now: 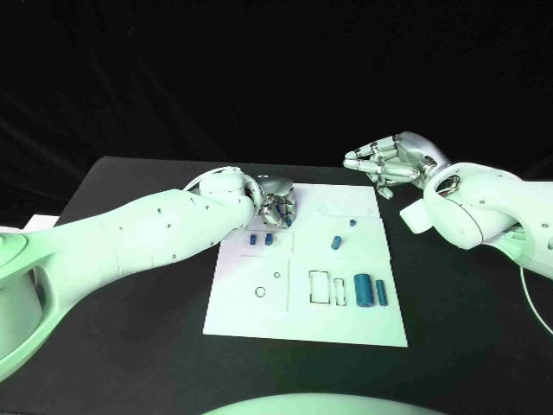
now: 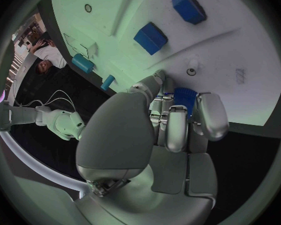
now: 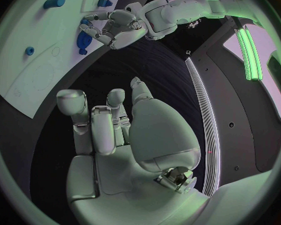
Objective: Assemble the parts on the task board
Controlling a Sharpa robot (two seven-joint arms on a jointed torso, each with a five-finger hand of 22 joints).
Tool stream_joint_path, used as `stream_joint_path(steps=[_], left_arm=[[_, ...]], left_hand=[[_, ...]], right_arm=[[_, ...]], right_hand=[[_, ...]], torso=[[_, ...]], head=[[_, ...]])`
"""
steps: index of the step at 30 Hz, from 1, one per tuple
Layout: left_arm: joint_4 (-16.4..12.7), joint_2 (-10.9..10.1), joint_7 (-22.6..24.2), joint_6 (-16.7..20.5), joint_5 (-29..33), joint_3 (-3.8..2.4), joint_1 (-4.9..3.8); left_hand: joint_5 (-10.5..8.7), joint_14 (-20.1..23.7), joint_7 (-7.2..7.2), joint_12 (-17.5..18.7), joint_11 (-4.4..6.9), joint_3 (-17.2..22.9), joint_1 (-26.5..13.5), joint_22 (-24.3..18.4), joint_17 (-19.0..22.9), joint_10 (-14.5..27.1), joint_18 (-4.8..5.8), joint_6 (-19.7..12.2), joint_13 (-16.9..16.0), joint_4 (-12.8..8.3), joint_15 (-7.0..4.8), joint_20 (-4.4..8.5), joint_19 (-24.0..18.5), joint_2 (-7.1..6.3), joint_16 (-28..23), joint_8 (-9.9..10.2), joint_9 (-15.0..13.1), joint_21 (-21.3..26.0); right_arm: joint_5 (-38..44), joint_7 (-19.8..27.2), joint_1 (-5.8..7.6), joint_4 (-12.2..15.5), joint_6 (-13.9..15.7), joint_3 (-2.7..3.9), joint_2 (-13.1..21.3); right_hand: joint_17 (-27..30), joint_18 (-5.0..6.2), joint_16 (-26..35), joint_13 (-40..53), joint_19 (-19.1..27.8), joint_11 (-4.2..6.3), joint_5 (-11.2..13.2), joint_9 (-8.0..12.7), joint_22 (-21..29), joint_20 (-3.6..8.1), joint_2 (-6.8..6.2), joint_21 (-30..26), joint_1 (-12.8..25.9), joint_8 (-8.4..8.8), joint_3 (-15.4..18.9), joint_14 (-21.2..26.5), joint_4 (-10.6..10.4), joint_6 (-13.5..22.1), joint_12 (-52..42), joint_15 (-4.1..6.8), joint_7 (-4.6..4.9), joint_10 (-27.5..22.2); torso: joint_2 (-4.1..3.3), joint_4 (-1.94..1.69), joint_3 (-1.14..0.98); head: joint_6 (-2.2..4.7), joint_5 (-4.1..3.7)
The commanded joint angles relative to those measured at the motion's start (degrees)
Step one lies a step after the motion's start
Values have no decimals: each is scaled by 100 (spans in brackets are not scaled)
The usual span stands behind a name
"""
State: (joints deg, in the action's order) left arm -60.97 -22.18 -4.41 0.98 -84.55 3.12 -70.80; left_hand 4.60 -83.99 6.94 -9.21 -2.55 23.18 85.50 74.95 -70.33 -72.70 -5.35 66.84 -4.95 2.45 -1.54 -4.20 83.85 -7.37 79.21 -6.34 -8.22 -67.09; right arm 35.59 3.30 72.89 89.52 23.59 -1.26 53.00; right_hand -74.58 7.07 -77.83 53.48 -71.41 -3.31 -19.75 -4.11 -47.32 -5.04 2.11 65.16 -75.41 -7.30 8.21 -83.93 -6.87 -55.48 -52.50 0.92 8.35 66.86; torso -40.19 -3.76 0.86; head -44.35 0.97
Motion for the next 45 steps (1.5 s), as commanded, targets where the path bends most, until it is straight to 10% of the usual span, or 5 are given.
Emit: stream_joint_path(steps=[1,15,28,45], left_arm=[[-44,-59,46,235,182,-12,19],[-696,-730,-40,468,1470,-226,-24],[-899,-1112,-256,118,1204,-220,-21],[-761,-1002,-252,-9,1017,-199,49]], left_hand=[[5,-199,-9,41,-9,68,36,62,-2,-46,79,50,-13,-27,-37,36,67,11,15,-25,-5,-51],[-5,-191,7,177,-27,227,-180,101,91,-77,79,75,-29,-71,-21,25,57,-54,-18,36,24,-68],[-16,-187,2,223,-29,249,-275,116,108,-93,80,83,-35,-68,-17,18,50,-91,-21,56,34,-76],[-18,-185,-6,233,-23,258,-295,112,118,-104,77,91,-39,-73,-18,17,44,-100,-24,60,35,-64]], right_arm=[[23,50,-4,4,-79,0,-7],[23,39,-4,-19,-84,0,7],[23,37,-10,-33,-108,-4,9],[23,41,-14,-32,-116,-5,-4]], right_hand=[[-7,84,25,7,38,2,-40,0,3,10,32,-37,-5,-21,20,-230,-4,38,-15,15,-8,-33],[-7,84,25,7,38,2,-40,0,3,10,32,-37,-5,-21,20,-230,-4,38,-15,15,-8,-33],[-7,84,25,7,38,2,-40,0,3,10,32,-37,-5,-21,20,-230,-4,38,-15,15,-8,-33],[-7,84,25,7,38,2,-40,0,3,10,32,-37,-5,-21,20,-230,-4,38,-15,15,-8,-33]], torso=[[6,-2,5],[19,-31,-8],[20,-47,-19],[16,-42,-20]], head=[[-2,-5],[7,-20],[-9,-8],[-35,1]])
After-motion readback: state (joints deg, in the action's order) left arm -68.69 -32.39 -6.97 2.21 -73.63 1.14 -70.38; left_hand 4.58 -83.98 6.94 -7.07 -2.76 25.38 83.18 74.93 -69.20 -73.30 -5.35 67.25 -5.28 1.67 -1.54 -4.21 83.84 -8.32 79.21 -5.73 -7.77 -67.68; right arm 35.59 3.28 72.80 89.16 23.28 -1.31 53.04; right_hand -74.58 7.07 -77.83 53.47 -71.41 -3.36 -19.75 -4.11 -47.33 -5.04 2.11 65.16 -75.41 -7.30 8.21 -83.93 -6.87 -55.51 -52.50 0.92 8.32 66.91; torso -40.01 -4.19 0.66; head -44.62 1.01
